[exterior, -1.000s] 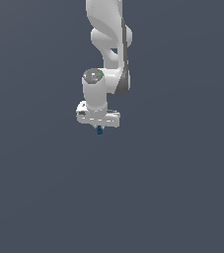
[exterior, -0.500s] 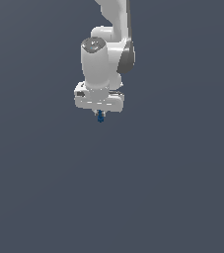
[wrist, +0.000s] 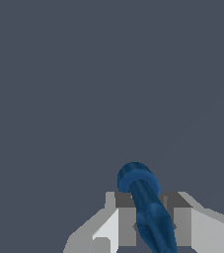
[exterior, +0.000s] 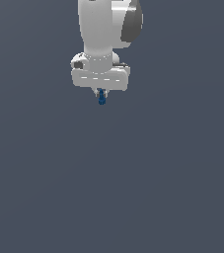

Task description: Pick up the object and move it to a goal position.

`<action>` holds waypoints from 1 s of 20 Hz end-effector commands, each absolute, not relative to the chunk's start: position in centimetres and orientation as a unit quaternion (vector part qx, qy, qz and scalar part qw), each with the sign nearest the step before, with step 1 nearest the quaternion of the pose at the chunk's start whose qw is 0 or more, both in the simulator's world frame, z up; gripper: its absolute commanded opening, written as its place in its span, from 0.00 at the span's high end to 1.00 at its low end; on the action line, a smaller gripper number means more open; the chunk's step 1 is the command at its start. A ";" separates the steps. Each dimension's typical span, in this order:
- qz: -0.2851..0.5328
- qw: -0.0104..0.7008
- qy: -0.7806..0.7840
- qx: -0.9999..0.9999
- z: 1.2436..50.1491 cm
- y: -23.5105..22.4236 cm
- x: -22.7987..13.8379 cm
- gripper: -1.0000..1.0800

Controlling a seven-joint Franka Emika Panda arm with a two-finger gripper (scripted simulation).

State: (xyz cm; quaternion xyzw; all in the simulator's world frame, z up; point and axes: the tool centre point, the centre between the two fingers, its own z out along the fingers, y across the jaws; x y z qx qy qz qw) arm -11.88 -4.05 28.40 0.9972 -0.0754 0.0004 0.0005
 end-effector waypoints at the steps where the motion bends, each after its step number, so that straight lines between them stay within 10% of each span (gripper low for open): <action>1: 0.000 0.001 -0.075 0.997 30.9 -3.8 -12.1 1.00; 20: 0.000 0.000 -0.075 0.997 39.9 -2.7 -12.4 1.00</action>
